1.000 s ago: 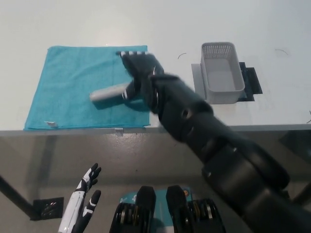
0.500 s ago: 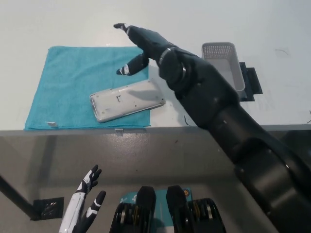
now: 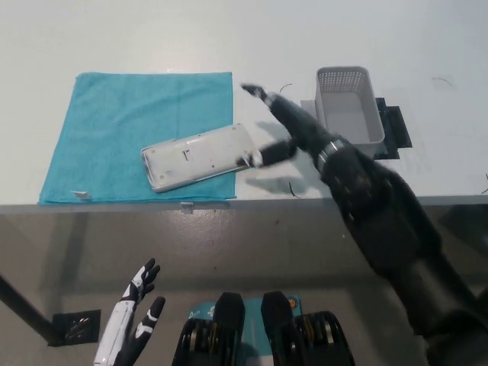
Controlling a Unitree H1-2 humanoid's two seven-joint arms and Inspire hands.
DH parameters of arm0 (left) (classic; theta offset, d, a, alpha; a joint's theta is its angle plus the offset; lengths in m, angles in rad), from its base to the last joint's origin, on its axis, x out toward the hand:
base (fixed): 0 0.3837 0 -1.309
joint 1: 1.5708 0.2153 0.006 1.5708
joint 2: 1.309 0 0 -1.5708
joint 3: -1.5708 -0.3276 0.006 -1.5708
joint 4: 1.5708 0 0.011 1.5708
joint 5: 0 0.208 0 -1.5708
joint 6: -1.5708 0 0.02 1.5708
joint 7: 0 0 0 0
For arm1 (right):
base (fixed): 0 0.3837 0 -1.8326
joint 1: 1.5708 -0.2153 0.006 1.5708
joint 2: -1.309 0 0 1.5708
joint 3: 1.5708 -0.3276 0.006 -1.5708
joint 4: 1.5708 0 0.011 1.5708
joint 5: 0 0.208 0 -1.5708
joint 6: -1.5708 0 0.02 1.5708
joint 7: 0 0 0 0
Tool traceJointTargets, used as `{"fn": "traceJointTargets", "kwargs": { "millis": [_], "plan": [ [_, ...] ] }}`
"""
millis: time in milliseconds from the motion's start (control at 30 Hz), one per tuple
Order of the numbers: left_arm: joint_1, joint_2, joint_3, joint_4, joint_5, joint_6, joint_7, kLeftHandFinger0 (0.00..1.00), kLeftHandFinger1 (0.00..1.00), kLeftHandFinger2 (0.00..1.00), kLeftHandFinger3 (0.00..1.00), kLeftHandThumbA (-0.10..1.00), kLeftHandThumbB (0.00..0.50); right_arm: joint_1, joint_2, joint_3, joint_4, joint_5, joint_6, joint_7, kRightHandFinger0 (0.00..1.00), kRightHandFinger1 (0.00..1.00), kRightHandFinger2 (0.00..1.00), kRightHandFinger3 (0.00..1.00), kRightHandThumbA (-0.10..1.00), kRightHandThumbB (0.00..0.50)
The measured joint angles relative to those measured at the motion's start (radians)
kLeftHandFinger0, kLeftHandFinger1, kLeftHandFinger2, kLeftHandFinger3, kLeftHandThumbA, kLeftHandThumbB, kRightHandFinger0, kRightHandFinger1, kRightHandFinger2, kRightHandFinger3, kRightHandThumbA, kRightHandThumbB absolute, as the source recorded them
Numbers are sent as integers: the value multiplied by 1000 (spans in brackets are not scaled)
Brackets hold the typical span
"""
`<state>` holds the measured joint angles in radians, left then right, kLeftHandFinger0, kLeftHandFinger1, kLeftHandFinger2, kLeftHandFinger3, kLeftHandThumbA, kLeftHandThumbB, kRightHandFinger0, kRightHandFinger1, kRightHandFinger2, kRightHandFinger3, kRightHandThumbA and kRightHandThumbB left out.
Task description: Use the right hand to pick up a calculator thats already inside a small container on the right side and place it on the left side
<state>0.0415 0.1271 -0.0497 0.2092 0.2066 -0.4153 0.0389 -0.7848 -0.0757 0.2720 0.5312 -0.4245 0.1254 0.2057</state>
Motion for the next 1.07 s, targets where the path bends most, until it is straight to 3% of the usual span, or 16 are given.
{"fn": "traceJointTargets", "kwargs": {
  "millis": [100,133,167,233,400,533,667,767,867,1000,1067],
  "plan": [
    [-9,0,0,7,0,2,0,1000,1000,1000,1000,929,0,101,-28,-14,-84,22,3,0,1000,1000,1000,1000,1000,405],
    [-11,0,0,9,0,2,0,1000,1000,1000,1000,920,0,127,-35,-18,-109,27,3,0,1000,1000,1000,1000,984,433],
    [-16,0,0,11,0,2,0,1000,1000,1000,1000,918,0,172,-46,-23,-142,36,3,0,1000,1000,1000,1000,953,429],
    [-27,0,0,16,0,4,0,1000,1000,1000,1000,914,0,239,-62,-30,-200,51,3,-1,1000,1000,1000,1000,1000,457],
    [-59,-1,0,26,0,6,0,1000,1000,1000,1000,908,0,377,-87,-39,-355,84,-1,-5,1000,1000,1000,1000,1000,447],
    [-90,-1,0,42,0,8,0,1000,1000,1000,1000,917,3,477,-99,-43,-478,118,0,-7,1000,1000,1000,1000,1000,400],
    [-124,0,0,54,0,9,0,1000,1000,1000,1000,949,2,555,-108,-52,-590,156,-2,-9,1000,1000,1000,1000,1000,438],
    [-161,0,0,61,0,9,0,1000,1000,1000,1000,979,0,613,-117,-71,-701,202,-7,-9,1000,1000,1000,1000,1000,428],
    [-188,0,0,64,0,9,0,1000,1000,1000,1000,985,0,660,-118,-97,-800,241,-25,-11,1000,1000,1000,1000,1000,290],
    [-234,4,1,65,-1,9,-3,1000,1000,1000,1000,981,3,713,-107,-164,-861,320,-96,-15,1000,1000,1000,1000,1000,242],
    [-243,5,1,65,-2,9,-5,1000,1000,1000,1000,981,3,718,-103,-181,-852,336,-113,-15,1000,1000,1000,1000,1000,247]
  ]
}}
